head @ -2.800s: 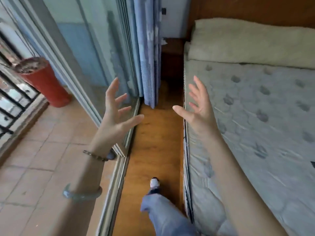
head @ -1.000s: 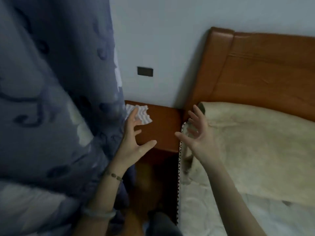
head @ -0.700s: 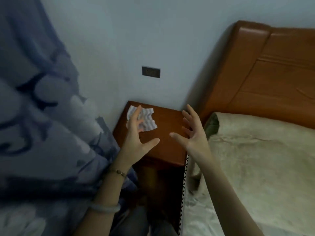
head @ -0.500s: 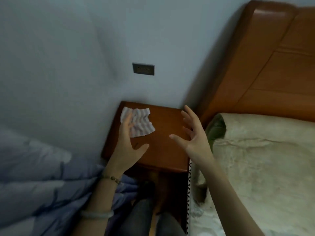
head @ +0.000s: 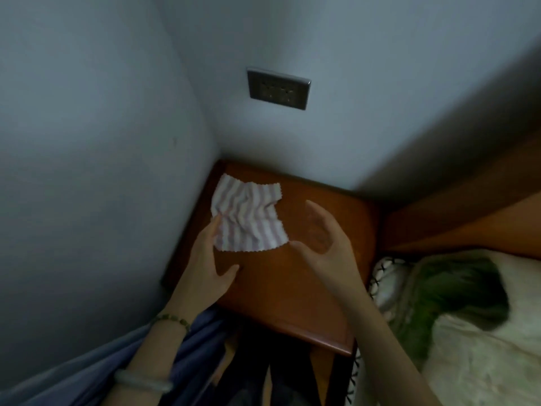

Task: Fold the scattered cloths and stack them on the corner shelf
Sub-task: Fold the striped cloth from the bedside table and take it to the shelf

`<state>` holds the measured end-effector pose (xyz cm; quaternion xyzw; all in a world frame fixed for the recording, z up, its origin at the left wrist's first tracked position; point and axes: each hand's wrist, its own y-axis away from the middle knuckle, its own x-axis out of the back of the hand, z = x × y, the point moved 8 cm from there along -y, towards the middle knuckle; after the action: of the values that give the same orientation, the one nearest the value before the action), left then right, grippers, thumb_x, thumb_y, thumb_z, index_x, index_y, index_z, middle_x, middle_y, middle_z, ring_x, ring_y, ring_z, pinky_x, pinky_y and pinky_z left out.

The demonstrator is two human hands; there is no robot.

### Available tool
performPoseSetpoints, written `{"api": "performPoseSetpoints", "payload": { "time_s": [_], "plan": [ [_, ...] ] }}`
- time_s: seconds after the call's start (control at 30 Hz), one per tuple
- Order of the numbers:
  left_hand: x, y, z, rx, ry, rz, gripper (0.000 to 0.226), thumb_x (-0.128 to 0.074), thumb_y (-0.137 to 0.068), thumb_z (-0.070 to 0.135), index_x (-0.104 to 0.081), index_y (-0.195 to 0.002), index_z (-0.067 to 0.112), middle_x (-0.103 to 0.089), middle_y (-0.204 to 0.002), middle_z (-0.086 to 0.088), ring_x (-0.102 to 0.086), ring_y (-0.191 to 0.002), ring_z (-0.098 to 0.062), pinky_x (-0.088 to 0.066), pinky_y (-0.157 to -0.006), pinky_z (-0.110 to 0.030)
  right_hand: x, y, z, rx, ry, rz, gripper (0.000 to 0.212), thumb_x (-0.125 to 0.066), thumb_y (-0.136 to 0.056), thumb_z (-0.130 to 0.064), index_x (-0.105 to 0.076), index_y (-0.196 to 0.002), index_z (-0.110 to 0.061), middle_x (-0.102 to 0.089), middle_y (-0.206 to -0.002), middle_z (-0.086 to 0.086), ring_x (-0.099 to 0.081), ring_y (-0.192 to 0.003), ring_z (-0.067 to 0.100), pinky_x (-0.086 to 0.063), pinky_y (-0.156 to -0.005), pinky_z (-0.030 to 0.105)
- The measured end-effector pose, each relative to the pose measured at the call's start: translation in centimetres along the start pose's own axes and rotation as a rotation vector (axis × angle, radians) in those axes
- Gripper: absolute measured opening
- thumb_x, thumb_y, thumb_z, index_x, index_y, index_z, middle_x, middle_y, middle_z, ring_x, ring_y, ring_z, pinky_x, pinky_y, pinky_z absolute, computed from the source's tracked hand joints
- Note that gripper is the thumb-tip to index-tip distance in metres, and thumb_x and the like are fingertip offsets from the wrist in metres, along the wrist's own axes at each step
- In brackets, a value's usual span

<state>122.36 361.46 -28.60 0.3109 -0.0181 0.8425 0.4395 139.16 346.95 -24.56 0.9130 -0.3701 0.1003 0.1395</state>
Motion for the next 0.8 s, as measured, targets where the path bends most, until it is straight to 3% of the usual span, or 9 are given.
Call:
{"api": "performPoseSetpoints", "payload": {
  "time_s": [0.23,0.33,0.4,0.47,0.57,0.63,0.7,0.8],
  "plan": [
    [-3.3,-6.0,-8.4,0.023,-0.029,-0.029,0.088,-0.069,-0.087,0.02,-0.01,-0.152,0.028,-0.027,-0.152,0.012,-0.031,-0.135,0.001,-0.023,-0.114,-0.022,-3.0,-5.8,7.4,0.042,0.058,-0.074,0.06,-0.071,-0.082,-0.007,-0.047,-0.133,-0.03,-0.045,-0.125,-0.033,-0.044,-0.116,-0.018,-0.035,-0.096,0.002],
    [-4.4,-8.3,-10.4,-0.017,-0.003,0.0,0.068,-0.066,-0.089,0.019,-0.03,-0.147,0.023,-0.051,-0.135,0.008,-0.051,-0.119,-0.003,-0.04,-0.107,-0.025,-4.9,-7.8,11.2,0.034,0.197,-0.176,0.06,-0.069,-0.085,-0.011,-0.045,-0.138,-0.023,-0.045,-0.129,-0.025,-0.042,-0.116,-0.013,-0.031,-0.096,0.002],
    [-5.1,-9.1,-11.7,-0.018,-0.02,0.037,0.052,-0.067,-0.089,0.021,-0.045,-0.135,0.021,-0.061,-0.116,0.006,-0.06,-0.102,-0.007,-0.051,-0.094,-0.035,-6.7,-8.9,14.0,0.047,0.411,-0.295,0.059,-0.068,-0.085,-0.014,-0.044,-0.139,-0.018,-0.049,-0.135,-0.009,-0.042,-0.124,0.004,-0.028,-0.097,0.01],
    [-5.3,-9.3,-12.8,0.013,-0.087,0.081,0.046,-0.073,-0.084,0.03,-0.052,-0.123,0.02,-0.061,-0.11,0.006,-0.06,-0.095,-0.007,-0.054,-0.086,-0.034,-8.5,-9.6,16.4,0.074,0.608,-0.421,0.057,-0.067,-0.086,-0.017,-0.046,-0.138,-0.016,-0.049,-0.139,0.002,-0.042,-0.129,0.017,-0.026,-0.098,0.016],
    [-5.3,-9.0,-15.2,0.078,-0.218,0.08,0.07,-0.088,-0.063,0.036,-0.054,-0.12,0.012,-0.057,-0.117,0.003,-0.052,-0.104,-0.009,-0.045,-0.088,-0.028,-10.6,-9.8,19.2,0.076,0.772,-0.599,0.062,-0.071,-0.083,-0.025,-0.045,-0.138,-0.014,-0.042,-0.144,0.009,-0.035,-0.132,0.027,-0.031,-0.103,0.03],
    [-5.4,-8.8,-17.4,0.17,-0.334,0.011,0.089,-0.09,-0.056,0.041,-0.049,-0.129,0.011,-0.052,-0.129,-0.007,-0.047,-0.116,-0.02,-0.04,-0.099,-0.037,-11.1,-9.7,20.7,0.048,0.897,-0.683,0.069,-0.074,-0.081,-0.032,-0.042,-0.14,-0.014,-0.033,-0.149,0.012,-0.03,-0.134,0.03,-0.031,-0.106,0.038],
    [-5.8,-8.5,-19.0,0.23,-0.449,-0.06,0.086,-0.086,-0.062,0.042,-0.048,-0.132,0.012,-0.049,-0.133,-0.011,-0.044,-0.12,-0.028,-0.038,-0.101,-0.041,-11.1,-9.9,21.3,0.095,1.013,-0.668,0.062,-0.073,-0.081,-0.03,-0.046,-0.135,-0.013,-0.034,-0.146,0.012,-0.033,-0.13,0.032,-0.036,-0.101,0.042],
    [-6.0,-8.6,-18.8,0.135,-0.561,-0.038,0.052,-0.079,-0.075,0.03,-0.059,-0.119,0.011,-0.058,-0.122,-0.013,-0.051,-0.107,-0.033,-0.044,-0.087,-0.042,-11.1,-9.9,21.3,0.223,1.046,-0.544,0.038,-0.071,-0.078,-0.009,-0.06,-0.115,-0.008,-0.051,-0.125,0.017,-0.05,-0.107,0.037,-0.045,-0.08,0.044]
  ]
}}
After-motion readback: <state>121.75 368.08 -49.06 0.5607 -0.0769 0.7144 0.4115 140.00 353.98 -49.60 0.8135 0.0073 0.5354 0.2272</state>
